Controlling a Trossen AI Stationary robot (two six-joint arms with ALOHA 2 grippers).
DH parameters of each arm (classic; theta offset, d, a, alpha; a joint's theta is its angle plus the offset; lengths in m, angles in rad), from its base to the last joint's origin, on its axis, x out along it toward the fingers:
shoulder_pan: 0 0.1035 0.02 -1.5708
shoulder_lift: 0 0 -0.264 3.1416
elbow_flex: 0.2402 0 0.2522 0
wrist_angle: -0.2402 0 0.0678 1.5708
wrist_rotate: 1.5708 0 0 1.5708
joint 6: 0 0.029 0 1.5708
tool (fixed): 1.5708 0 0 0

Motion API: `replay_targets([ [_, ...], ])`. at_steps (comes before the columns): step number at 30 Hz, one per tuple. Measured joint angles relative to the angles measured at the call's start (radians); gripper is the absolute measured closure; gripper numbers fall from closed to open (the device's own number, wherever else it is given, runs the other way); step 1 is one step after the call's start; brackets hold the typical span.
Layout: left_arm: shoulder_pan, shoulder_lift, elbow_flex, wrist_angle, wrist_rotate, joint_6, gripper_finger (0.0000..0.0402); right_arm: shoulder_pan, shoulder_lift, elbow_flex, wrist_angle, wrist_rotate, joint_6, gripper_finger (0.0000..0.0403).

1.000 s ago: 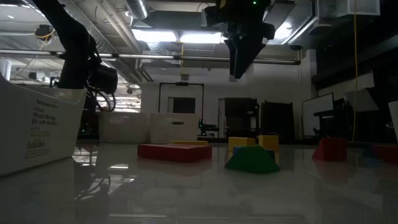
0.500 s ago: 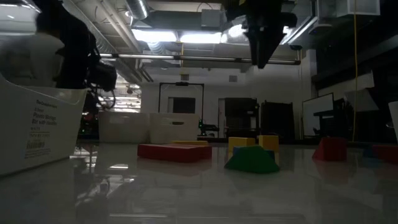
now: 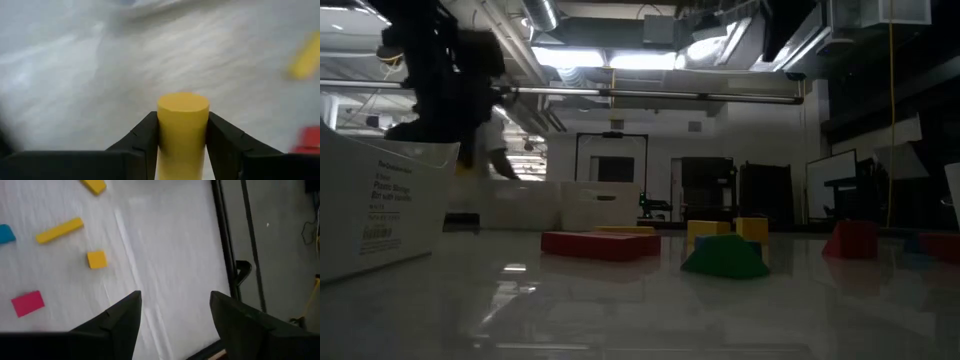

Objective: Sort blocks
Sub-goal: Put the yellow block into the bottom right white bin

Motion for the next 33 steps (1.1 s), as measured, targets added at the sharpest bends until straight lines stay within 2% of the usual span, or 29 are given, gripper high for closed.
replay_targets([
  [4,-0.104,-0.084,0.000,0.179,0.000,-0.047,0.0286,0.000,-0.133,-0.145,0.092,0.007,0.061,0.0169],
  [8,-0.213,-0.113,-0.003,0.481,-0.006,-0.060,0.0284,0.000,-0.287,-0.384,0.350,0.000,0.100,0.0169],
  [10,-0.270,-0.105,-0.013,0.668,-0.010,-0.046,0.0284,0.000,-0.356,-0.522,0.549,-0.028,0.106,0.0169],
  [13,-0.361,-0.065,-0.035,0.960,-0.011,0.014,0.0283,0.000,-0.425,-0.724,0.938,-0.114,0.094,0.0169],
  [18,-0.479,0.037,-0.038,1.234,-0.049,0.137,0.0282,-0.001,-0.424,-0.961,1.591,-0.354,0.069,0.0169],
  [20,-0.513,0.083,-0.038,1.322,-0.063,0.165,0.0282,-0.001,-0.397,-1.014,1.784,-0.422,0.070,0.0169],
  [22,-0.541,0.134,-0.038,1.406,-0.075,0.187,0.0282,-0.001,-0.365,-1.041,1.884,-0.450,0.069,0.0169],
  [26,-0.583,0.236,-0.038,1.554,-0.078,0.204,0.0282,-0.001,-0.298,-1.044,1.965,-0.457,0.072,0.0169],
  [33,-0.617,0.375,-0.039,1.722,-0.081,0.203,0.0281,-0.001,-0.206,-1.044,2.123,-0.555,0.118,0.0169],
])
